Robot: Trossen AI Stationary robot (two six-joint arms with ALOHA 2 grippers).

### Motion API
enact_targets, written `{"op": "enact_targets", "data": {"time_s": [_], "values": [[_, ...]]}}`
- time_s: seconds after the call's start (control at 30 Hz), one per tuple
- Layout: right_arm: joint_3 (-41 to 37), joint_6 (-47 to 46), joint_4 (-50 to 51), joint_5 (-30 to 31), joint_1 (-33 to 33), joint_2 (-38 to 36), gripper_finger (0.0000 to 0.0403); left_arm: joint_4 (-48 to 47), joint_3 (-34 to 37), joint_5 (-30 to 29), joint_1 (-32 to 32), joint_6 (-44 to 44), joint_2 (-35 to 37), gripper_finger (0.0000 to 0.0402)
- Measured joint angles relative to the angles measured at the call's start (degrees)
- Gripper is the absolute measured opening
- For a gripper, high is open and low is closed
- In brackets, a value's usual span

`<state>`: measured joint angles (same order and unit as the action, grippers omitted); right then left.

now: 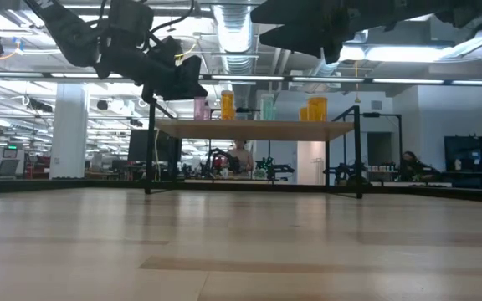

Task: Pick and place medicine bottles onto shelf by color
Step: Put the top small pink pill bottle on the shelf aligned with the other small pink pill bottle

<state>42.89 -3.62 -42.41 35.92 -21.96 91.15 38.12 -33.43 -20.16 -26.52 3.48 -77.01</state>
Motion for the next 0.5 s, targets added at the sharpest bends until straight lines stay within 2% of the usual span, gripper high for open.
{"op": "enact_targets", "data": {"time_s": [0.5], "values": [[0.0,0.02,0.0,-0.06,0.0,0.0,0.027,-0.64,0.0,1.54,-2.34,0.18,0.0,0.01]]}}
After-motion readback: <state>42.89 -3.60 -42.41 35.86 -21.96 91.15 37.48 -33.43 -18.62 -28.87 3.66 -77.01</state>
